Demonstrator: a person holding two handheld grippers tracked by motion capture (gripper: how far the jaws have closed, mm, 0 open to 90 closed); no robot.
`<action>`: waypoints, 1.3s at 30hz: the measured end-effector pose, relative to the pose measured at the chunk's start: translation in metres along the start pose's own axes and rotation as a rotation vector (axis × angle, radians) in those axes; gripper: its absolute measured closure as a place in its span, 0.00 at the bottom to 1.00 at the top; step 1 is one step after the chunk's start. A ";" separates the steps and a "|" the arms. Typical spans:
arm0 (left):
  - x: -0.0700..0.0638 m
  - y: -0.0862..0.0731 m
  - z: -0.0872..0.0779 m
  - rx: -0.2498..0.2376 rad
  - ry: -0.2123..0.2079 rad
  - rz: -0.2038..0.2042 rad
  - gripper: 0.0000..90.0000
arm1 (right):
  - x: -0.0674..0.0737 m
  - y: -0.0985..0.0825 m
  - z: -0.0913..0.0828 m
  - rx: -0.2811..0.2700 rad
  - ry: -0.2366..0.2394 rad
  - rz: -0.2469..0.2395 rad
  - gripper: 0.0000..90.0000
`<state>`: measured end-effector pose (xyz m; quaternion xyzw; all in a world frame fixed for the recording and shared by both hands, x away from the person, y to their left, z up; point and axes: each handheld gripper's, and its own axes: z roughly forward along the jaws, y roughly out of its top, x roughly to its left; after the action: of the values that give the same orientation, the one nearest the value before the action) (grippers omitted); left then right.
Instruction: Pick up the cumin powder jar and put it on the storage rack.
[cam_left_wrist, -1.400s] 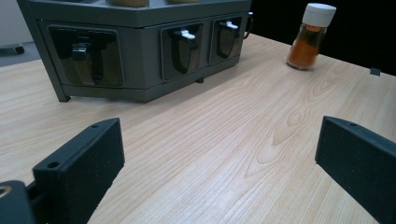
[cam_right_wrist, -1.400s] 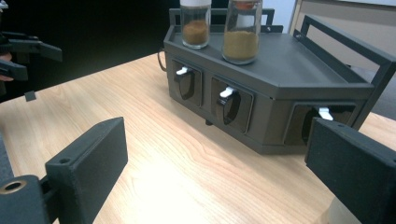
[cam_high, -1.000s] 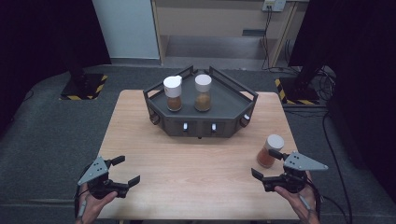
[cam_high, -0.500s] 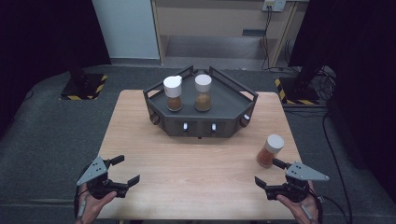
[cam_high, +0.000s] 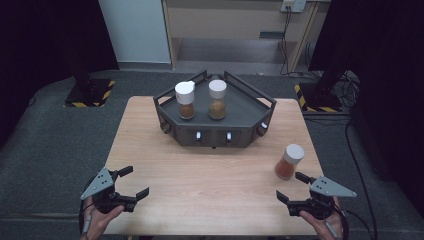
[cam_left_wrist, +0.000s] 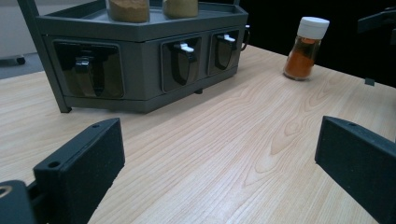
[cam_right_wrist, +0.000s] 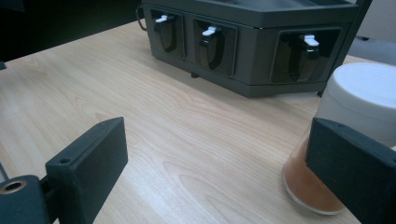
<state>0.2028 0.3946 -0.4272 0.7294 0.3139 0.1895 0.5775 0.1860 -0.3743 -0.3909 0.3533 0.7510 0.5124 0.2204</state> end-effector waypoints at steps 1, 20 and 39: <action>0.000 0.000 0.000 -0.002 -0.003 0.000 0.01 | -0.001 -0.001 0.000 -0.005 0.000 0.001 0.07; 0.001 -0.001 0.000 -0.010 -0.022 0.003 0.01 | -0.005 -0.005 -0.001 -0.037 0.010 0.002 0.04; 0.001 -0.001 0.000 -0.015 -0.024 0.005 0.01 | -0.008 -0.007 -0.002 -0.041 0.014 0.023 0.05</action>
<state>0.2036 0.3956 -0.4284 0.7278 0.3040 0.1847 0.5863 0.1872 -0.3830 -0.3963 0.3538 0.7377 0.5327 0.2163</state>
